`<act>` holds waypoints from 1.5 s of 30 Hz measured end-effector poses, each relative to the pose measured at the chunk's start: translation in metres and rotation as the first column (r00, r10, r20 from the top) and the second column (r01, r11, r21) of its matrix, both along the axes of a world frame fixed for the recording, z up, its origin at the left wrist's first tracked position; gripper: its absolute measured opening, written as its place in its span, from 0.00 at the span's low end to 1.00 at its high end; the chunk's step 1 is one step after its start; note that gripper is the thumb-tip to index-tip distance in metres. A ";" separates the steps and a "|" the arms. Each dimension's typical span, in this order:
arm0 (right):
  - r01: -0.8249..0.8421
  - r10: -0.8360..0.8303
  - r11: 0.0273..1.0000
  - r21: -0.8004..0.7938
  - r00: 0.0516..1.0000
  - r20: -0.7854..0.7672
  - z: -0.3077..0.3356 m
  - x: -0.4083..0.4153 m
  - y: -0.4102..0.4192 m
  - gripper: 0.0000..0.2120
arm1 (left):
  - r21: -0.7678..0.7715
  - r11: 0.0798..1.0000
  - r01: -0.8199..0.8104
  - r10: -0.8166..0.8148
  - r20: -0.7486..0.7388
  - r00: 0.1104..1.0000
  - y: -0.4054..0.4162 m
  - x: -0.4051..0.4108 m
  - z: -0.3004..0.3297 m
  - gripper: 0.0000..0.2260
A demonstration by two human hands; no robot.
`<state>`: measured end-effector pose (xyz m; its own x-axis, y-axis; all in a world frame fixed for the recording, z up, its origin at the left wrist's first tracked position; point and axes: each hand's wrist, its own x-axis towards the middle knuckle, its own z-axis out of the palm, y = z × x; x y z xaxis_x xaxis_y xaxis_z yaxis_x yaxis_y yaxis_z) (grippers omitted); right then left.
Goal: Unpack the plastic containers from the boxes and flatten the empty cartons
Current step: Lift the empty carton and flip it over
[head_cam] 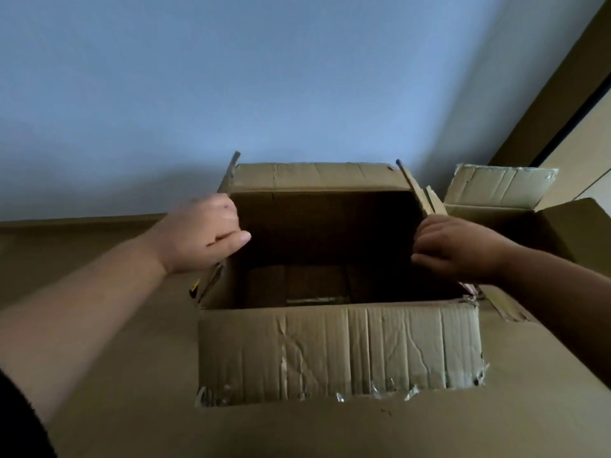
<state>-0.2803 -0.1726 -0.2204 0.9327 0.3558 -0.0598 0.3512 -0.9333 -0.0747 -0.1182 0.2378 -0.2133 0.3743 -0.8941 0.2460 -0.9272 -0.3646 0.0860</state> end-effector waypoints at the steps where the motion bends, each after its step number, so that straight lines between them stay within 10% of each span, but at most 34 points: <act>1: 0.032 -0.036 0.996 0.081 0.998 0.046 0.007 -0.004 -0.017 0.14 | -0.048 0.999 -0.015 0.015 0.003 1.000 0.022 0.007 0.004 0.25; 7: 0.361 -0.351 0.922 0.142 0.932 -0.096 -0.019 -0.031 -0.158 0.21 | 0.022 0.950 -0.310 0.310 -0.141 0.940 0.137 0.017 -0.037 0.26; 13: 0.574 -0.560 0.816 0.066 0.814 -0.156 -0.069 -0.058 -0.152 0.37 | 0.416 0.788 -0.453 0.612 -0.449 0.651 0.128 -0.032 -0.092 0.45; 22: 0.708 -0.500 0.555 0.436 0.703 -0.506 -0.088 -0.062 -0.033 0.46 | 0.258 0.784 -0.564 0.438 -0.874 0.209 0.098 -0.056 -0.125 0.67; 32: 0.729 -0.487 0.381 0.569 0.681 -0.546 -0.103 -0.062 -0.008 0.50 | 0.327 0.680 -0.657 0.546 -0.824 0.154 0.103 -0.068 -0.137 0.55; 37: 0.726 -0.462 0.264 0.635 0.673 -0.578 -0.111 -0.087 -0.005 0.42 | 0.373 0.591 -0.715 0.656 -0.739 0.157 0.092 -0.079 -0.151 0.30; 45: 0.812 -0.484 0.390 0.435 0.582 -0.653 -0.130 -0.105 -0.002 0.44 | 0.384 0.554 -0.739 0.699 -0.697 0.162 0.075 -0.079 -0.160 0.12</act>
<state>-0.3849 -0.1751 -0.3504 0.8292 -0.2661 -0.4915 -0.5565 -0.4753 -0.6815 -0.1976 0.3133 -0.3737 0.8822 -0.1225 -0.4546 0.1749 -0.8111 0.5582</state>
